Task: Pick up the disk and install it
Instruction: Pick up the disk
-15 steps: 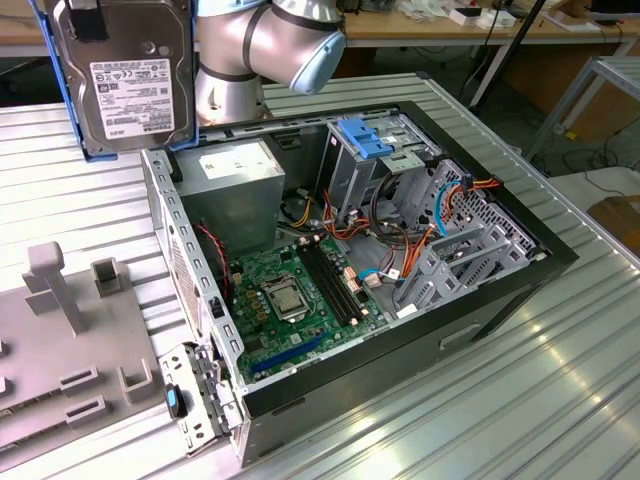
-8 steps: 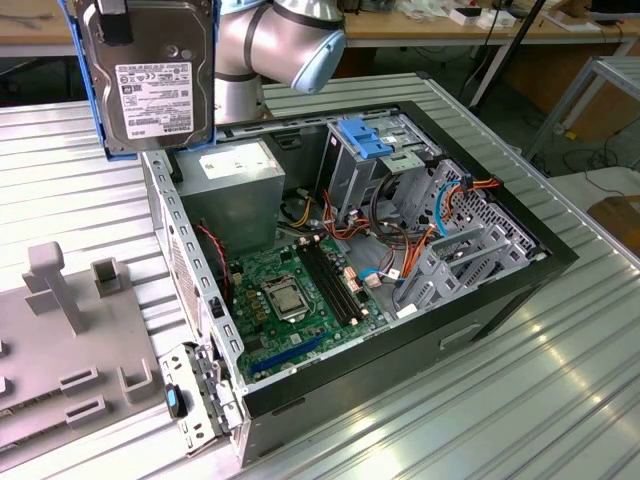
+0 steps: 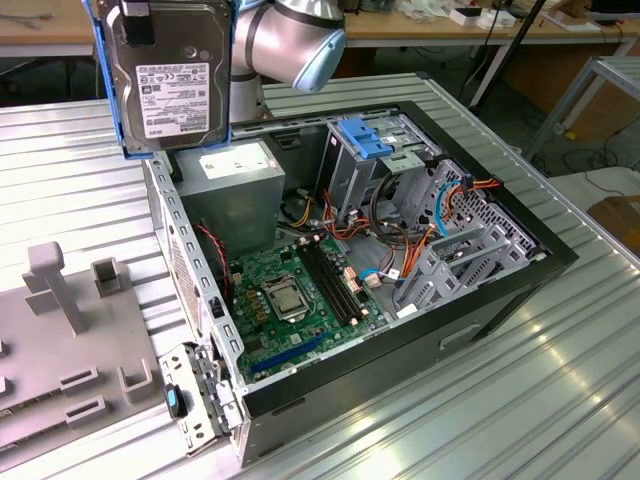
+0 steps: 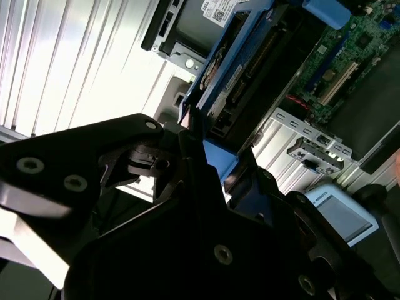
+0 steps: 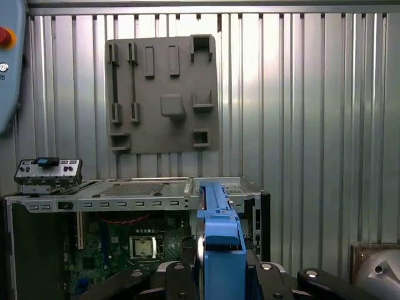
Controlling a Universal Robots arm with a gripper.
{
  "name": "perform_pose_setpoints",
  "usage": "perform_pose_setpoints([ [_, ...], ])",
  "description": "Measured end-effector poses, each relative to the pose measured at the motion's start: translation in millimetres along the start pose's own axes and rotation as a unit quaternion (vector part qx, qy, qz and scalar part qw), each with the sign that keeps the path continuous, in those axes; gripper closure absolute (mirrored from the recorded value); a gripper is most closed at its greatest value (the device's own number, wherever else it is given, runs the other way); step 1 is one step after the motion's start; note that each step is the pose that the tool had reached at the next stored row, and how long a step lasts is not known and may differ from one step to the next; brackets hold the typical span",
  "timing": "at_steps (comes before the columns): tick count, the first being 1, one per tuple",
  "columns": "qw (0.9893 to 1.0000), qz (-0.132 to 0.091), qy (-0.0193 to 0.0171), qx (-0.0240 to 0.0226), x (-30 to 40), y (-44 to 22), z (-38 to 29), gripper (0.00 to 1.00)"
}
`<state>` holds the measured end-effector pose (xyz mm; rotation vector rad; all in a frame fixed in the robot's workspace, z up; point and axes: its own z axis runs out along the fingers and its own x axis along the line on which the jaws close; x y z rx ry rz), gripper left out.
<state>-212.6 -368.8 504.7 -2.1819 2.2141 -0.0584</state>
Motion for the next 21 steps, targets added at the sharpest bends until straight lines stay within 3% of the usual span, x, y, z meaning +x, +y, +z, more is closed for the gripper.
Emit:
perform_pose_setpoints([
  [2, 1.0000, 0.000, 0.0001, -0.0001, -0.1, -9.9, 0.7, 0.63],
  [5, 1.0000, 0.001, 0.0001, 0.0000, 0.5, -17.9, 2.2, 0.63],
  [13, 1.0000, 0.001, 0.0010, 0.0000, 11.2, -24.1, 4.9, 0.63],
  [17, 1.0000, 0.001, 0.0031, 0.0001, 17.0, -27.8, 6.6, 0.63],
  [20, 1.0000, 0.001, 0.0065, 0.0002, 18.4, -34.3, 8.5, 0.63],
  [21, 1.0000, 0.001, 0.0089, 0.0004, 18.4, -41.1, 10.0, 0.63],
])
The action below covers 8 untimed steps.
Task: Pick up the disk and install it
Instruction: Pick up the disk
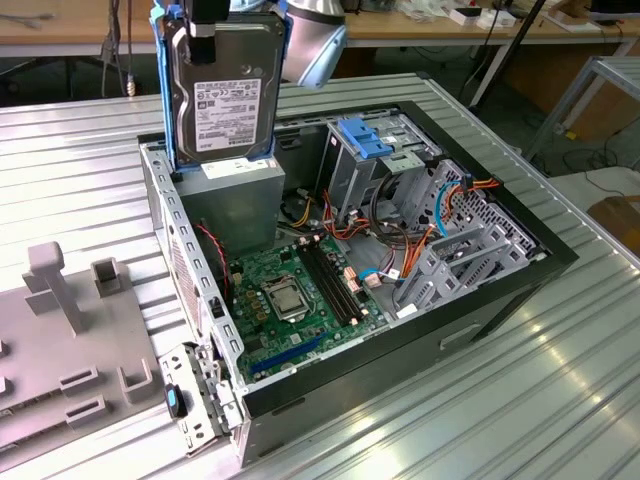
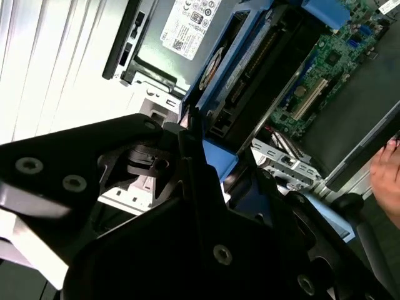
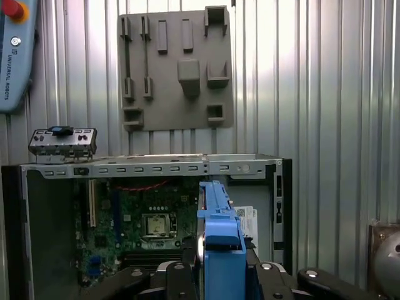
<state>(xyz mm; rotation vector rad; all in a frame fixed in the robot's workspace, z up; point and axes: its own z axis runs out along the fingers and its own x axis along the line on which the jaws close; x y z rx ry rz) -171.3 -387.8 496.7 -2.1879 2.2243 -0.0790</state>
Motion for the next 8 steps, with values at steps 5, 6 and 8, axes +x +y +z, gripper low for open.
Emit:
perform_pose_setpoints([
  [5, 1.0000, 0.000, 0.0022, 0.0004, -0.3, -31.0, 6.0, 0.63],
  [6, 1.0000, 0.000, 0.0021, 0.0005, 0.5, -33.3, 6.9, 0.63],
  [8, 1.0000, 0.000, 0.0021, 0.0004, 2.5, -36.4, 8.0, 0.63],
])
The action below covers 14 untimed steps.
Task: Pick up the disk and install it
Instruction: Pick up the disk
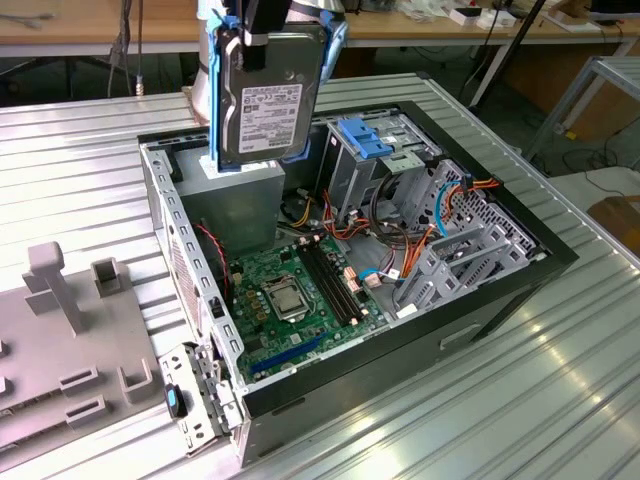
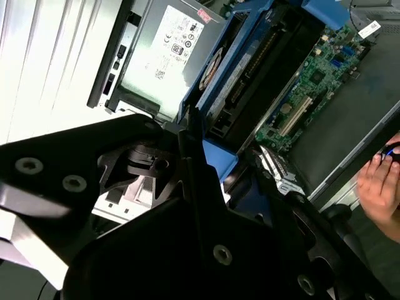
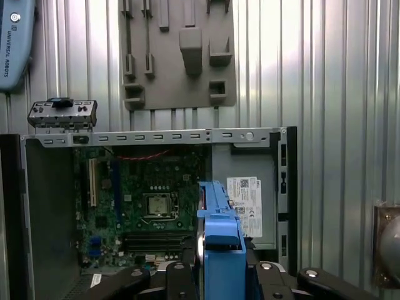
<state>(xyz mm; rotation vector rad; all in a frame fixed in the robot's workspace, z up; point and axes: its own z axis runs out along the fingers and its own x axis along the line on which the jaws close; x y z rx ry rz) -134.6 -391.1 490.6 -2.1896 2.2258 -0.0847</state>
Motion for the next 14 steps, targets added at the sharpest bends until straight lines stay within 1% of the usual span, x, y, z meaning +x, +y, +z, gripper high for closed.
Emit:
perform_pose_setpoints([
  [2, 1.0000, 0.000, 0.0000, 0.0000, 2.9, -2.7, 1.2, 0.63],
  [4, 1.0000, 0.000, 0.0000, 0.0000, 11.7, -6.8, 3.9, 0.63],
  [6, 1.0000, 0.000, 0.0001, 0.0000, 16.4, -9.1, 5.1, 0.63],
  [7, 1.0000, 0.000, 0.0002, 0.0000, 20.1, -10.6, 6.1, 0.63],
  [8, 1.0000, 0.000, 0.0002, 0.0000, 25.5, -12.4, 7.9, 0.63],
  [9, 1.0000, 0.000, 0.0002, 0.0001, 29.4, -13.1, 9.4, 0.63],
  [10, 1.0000, 0.000, 0.0003, 0.0001, 31.4, -13.3, 10.2, 0.63],
  [12, 1.0000, 0.000, 0.0001, 0.0004, 37.9, -14.9, 13.9, 0.63],
  [13, 1.0000, 0.000, 0.0003, 0.0005, 40.0, -18.8, 14.6, 0.63],
  [14, 1.0000, 0.000, 0.0002, 0.0015, 41.7, -21.4, 14.9, 0.63],
])
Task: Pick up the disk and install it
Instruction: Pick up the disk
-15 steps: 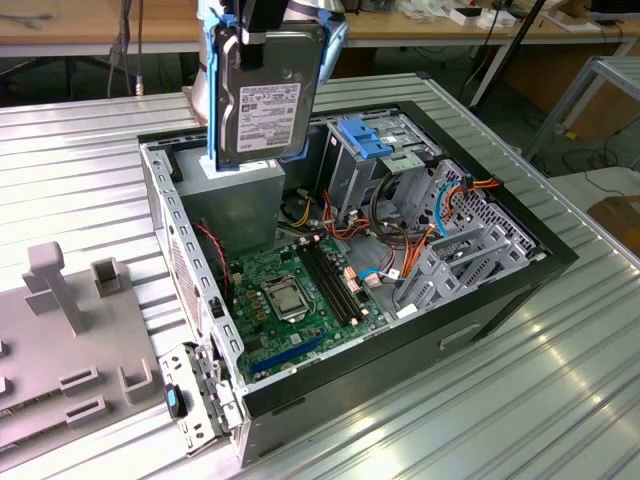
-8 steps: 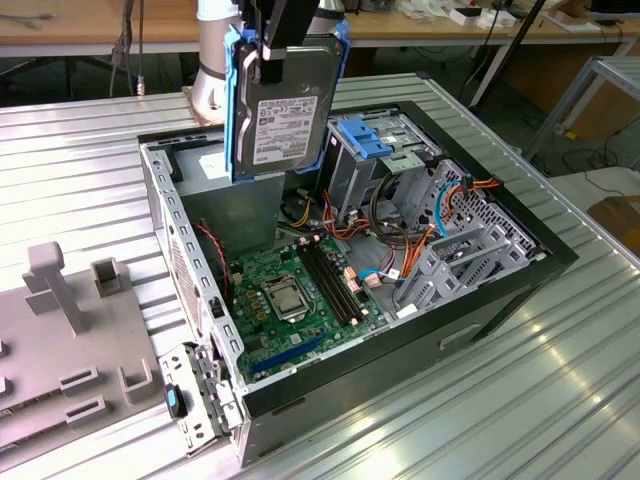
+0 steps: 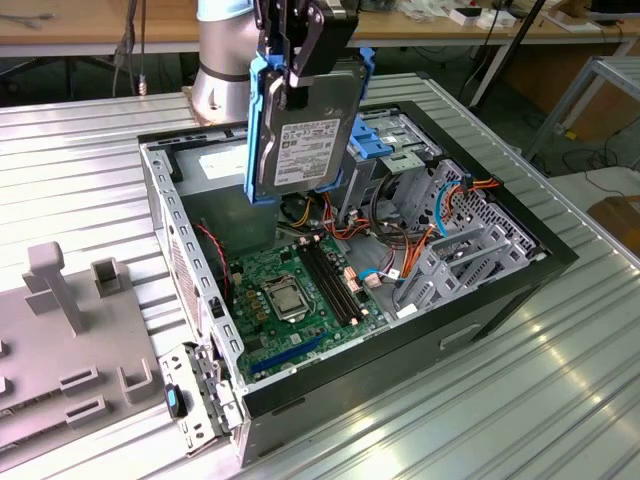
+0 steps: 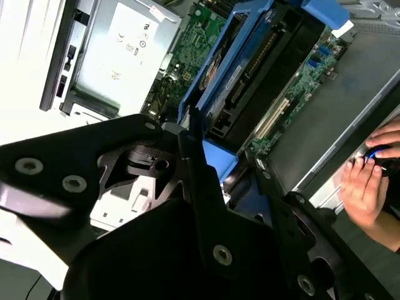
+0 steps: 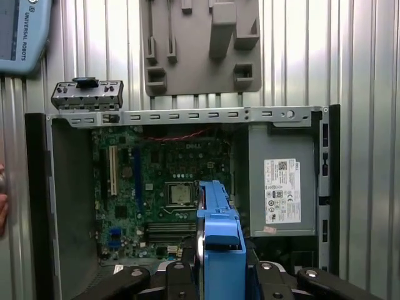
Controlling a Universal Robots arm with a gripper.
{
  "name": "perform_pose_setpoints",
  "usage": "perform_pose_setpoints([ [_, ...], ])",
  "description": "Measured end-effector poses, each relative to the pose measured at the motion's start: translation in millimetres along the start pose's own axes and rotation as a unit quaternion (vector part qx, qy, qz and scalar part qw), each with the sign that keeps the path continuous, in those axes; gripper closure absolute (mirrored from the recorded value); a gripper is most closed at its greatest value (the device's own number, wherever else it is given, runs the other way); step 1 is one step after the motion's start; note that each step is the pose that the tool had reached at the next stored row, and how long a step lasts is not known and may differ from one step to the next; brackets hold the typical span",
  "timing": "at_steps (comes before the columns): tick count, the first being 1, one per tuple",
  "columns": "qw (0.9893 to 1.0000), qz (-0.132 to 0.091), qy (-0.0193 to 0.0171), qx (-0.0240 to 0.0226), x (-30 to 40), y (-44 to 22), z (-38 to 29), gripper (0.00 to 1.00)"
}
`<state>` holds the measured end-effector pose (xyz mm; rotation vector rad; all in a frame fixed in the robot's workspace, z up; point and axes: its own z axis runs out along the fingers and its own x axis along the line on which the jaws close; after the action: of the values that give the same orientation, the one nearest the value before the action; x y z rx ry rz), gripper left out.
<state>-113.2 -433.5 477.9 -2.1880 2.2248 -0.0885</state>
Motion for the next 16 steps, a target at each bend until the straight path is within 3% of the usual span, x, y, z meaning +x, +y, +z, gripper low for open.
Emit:
perform_pose_setpoints([
  [5, 1.0000, 0.000, -0.0013, 0.0018, 6.7, -8.8, 0.8, 0.63],
  [16, 1.0000, 0.000, -0.0013, 0.0042, 11.2, -34.2, 5.8, 0.63],
])
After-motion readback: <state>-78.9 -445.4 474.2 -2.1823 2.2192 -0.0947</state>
